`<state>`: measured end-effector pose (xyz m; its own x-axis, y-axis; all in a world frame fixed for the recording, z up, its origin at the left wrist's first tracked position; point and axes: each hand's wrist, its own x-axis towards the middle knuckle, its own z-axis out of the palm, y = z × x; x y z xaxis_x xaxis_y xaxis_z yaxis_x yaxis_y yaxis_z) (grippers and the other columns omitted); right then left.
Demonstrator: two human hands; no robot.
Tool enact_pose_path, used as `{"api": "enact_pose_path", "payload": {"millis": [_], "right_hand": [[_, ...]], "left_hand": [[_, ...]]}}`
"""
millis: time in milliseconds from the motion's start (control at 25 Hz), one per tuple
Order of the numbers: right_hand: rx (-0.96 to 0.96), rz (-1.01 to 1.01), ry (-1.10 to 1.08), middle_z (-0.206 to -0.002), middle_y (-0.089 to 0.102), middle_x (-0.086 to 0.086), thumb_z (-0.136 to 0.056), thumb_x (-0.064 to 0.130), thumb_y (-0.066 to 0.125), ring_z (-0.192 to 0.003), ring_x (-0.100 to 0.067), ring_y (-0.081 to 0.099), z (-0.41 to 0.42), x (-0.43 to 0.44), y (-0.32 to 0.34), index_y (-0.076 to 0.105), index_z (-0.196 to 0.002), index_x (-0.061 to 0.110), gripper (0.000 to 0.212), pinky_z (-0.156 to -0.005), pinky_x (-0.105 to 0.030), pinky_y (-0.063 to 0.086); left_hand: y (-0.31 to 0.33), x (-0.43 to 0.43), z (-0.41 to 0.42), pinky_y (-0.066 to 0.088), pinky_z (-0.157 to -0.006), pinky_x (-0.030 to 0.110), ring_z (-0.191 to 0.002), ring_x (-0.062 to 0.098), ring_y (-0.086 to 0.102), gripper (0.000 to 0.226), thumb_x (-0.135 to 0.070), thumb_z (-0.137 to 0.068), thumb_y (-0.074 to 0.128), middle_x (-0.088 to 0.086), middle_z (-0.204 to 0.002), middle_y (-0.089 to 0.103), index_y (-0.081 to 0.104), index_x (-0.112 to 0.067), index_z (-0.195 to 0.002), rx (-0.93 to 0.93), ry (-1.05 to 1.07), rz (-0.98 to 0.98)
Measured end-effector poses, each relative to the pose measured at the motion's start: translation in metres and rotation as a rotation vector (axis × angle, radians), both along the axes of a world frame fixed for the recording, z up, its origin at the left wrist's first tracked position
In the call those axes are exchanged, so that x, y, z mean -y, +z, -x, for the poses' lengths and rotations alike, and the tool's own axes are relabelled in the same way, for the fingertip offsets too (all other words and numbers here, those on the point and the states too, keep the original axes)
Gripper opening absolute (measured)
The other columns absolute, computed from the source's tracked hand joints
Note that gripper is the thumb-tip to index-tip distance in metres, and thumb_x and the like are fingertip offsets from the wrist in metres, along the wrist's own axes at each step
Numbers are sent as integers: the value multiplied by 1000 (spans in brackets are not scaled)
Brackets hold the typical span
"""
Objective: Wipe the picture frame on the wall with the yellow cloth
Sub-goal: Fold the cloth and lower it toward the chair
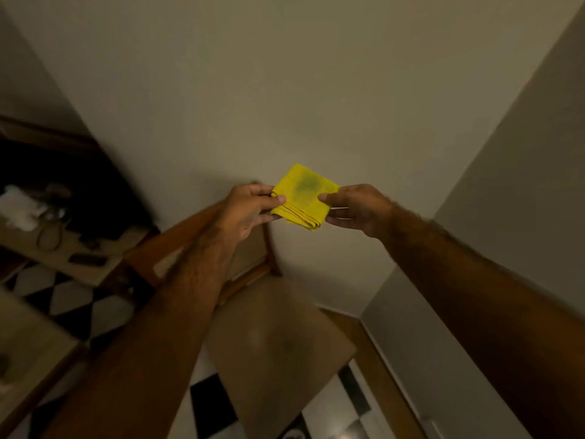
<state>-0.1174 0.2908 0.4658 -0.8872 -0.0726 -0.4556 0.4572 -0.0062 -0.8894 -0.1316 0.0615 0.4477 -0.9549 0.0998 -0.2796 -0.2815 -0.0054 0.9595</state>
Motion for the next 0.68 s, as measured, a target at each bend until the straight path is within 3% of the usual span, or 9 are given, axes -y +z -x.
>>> {"api": "enact_pose_path", "payload": {"millis": [120,240,360,520,600,680], "right_hand": [[185,-14,70,-103,70,-11,-85,11,76,-95,-26,68,10,38,-101,61,-104,10,25,-87,-33,60],[352,-8,77,-102,68,-11,-86,11,73,-87,-22,68,5,63,-199,61,-110,11,26,-84,-32,57],[497,-83,100,-88,68,-8,-86,8,74,-74,-15,66,-10,72,-295,65,-99,10,16,-77,-30,57],[607,-163,101,-73,64,-13,-83,4,76,-44,-6,64,-35,74,-393,63,-77,7,14,-50,-19,55],[633,-192,142,-70,61,-14,-82,4,77,-42,-9,61,-45,78,-433,61,-74,7,18,-46,-20,51],[672,-221,175,-70,61,-12,-83,5,77,-52,-14,60,-56,81,-473,60,-74,8,19,-49,-22,48]], "left_hand": [[-95,32,-1,62,-75,32,-70,12,72,31,6,-88,67,10,-92,72,65,8,-119,129,45,78],[-188,52,-6,59,-87,42,-81,24,69,35,6,-88,68,21,-99,69,62,13,-121,260,84,142],[-283,59,-18,60,-77,35,-93,29,66,36,4,-88,70,22,-106,66,63,13,-121,388,57,244],[-385,66,-41,59,-74,36,-97,28,67,36,-3,-86,74,24,-110,72,67,9,-119,484,-27,412],[-421,70,-50,59,-76,38,-91,25,69,35,-9,-85,77,19,-106,76,71,6,-116,451,-117,560],[-454,70,-60,58,-81,40,-91,29,72,33,-15,-84,78,21,-101,78,74,4,-110,383,-224,715]]}}
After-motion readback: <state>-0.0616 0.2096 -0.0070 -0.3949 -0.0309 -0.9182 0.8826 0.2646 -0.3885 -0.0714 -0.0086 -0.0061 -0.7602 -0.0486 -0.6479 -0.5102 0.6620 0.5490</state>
